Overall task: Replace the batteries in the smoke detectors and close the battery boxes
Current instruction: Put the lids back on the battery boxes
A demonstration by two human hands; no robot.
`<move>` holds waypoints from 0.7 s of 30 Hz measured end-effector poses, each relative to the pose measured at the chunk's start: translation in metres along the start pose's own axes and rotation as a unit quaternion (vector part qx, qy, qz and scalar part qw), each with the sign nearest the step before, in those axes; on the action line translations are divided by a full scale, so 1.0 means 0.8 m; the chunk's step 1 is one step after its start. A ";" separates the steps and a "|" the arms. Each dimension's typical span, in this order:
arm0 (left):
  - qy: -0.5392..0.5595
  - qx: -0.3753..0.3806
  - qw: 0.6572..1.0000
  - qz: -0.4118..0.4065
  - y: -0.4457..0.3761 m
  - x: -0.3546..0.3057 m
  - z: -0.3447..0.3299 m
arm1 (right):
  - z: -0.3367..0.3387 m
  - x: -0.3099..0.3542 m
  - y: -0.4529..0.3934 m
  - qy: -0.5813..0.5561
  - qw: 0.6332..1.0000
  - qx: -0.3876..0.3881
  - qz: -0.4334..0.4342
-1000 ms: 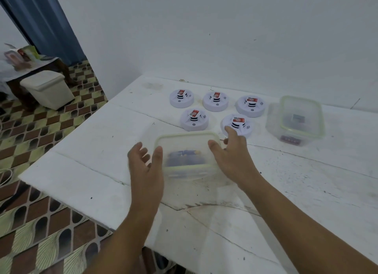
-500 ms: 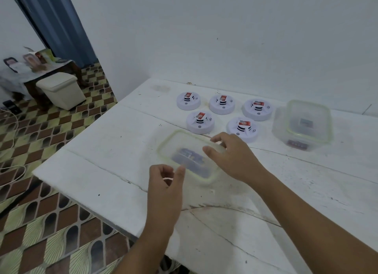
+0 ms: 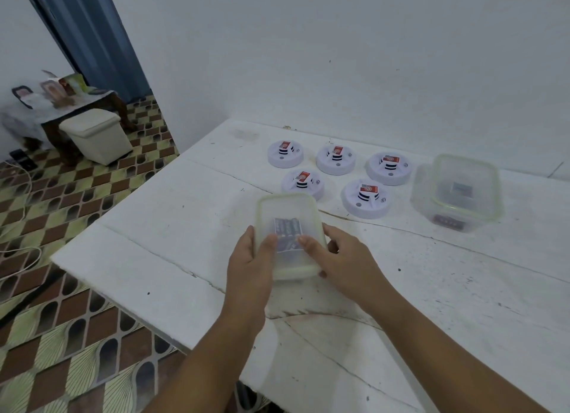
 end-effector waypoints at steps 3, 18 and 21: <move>0.015 0.025 1.000 0.004 0.001 -0.002 0.002 | -0.002 0.000 0.001 0.010 1.000 -0.005 0.005; 0.002 0.050 0.999 0.013 -0.006 -0.002 0.004 | -0.003 -0.004 0.005 -0.006 1.000 -0.011 0.009; 0.006 0.051 0.999 0.013 -0.006 0.000 0.003 | -0.003 -0.004 0.004 -0.014 1.000 -0.008 0.013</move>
Point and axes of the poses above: each hand's wrist, its own y-axis away from the middle knuckle, its own z-axis out of the back of the hand, x = y × z, the point moved 4 cm from there along -y, towards the middle knuckle, and after that the axes turned 3 degrees about z, right-handed, at the moved point
